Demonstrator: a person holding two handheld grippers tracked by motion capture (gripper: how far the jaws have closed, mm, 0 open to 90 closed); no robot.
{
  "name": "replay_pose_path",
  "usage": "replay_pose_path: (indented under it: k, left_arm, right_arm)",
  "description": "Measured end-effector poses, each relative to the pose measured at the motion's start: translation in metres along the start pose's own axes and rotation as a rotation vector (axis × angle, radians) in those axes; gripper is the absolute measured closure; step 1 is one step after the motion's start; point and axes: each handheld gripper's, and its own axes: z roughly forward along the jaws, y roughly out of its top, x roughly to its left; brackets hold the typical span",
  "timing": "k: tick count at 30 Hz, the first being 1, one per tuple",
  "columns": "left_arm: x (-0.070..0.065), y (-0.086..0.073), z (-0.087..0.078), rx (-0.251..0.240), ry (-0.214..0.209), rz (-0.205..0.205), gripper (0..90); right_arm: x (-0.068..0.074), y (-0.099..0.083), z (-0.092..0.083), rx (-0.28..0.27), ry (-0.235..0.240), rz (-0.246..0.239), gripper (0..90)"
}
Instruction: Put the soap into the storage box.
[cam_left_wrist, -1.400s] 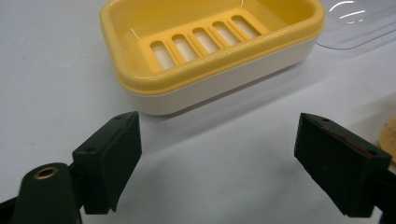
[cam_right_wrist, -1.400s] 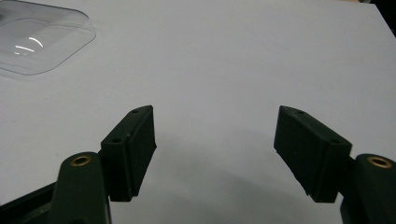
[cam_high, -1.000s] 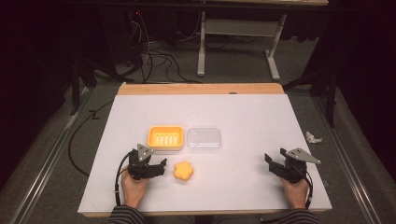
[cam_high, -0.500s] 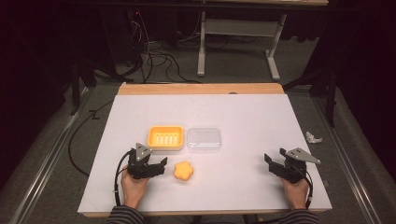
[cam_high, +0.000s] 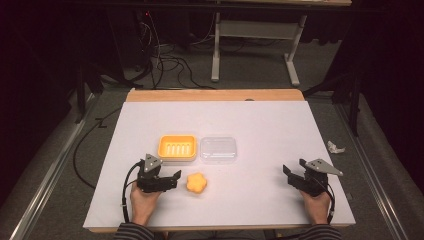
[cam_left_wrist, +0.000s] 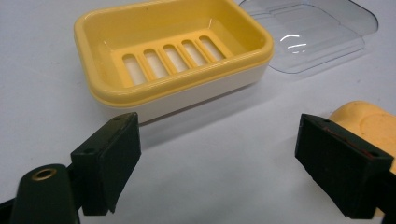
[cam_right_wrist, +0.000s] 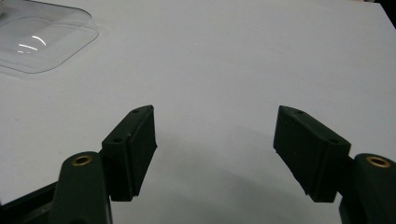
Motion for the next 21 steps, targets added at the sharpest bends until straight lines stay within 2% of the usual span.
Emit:
replay_pose_path:
  k: [2, 6, 8, 16, 21]
  left_arm:
    - [-0.001, 0.0, -0.001, -0.006, -0.008, 0.0, 15.2]
    - [-0.008, 0.002, -0.004, -0.003, -0.015, 0.028, 15.2]
    - [-0.011, 0.003, -0.005, -0.003, -0.032, 0.045, 15.2]
    - [-0.019, 0.005, -0.007, -0.017, -0.065, 0.039, 13.5]
    - [-0.024, 0.005, -0.009, -0.025, -0.101, 0.046, 14.6]
  right_arm:
    - [0.0, 0.0, 0.0, 0.001, 0.001, -0.002, 30.2]
    - [0.0, 0.0, 0.0, 0.002, 0.0, -0.009, 30.3]
    - [0.0, 0.0, 0.0, 0.001, -0.002, -0.011, 30.2]
    - [0.0, 0.0, 0.0, 0.003, -0.003, -0.008, 30.3]
    - [0.001, 0.0, 0.0, 0.002, -0.004, -0.009, 30.2]
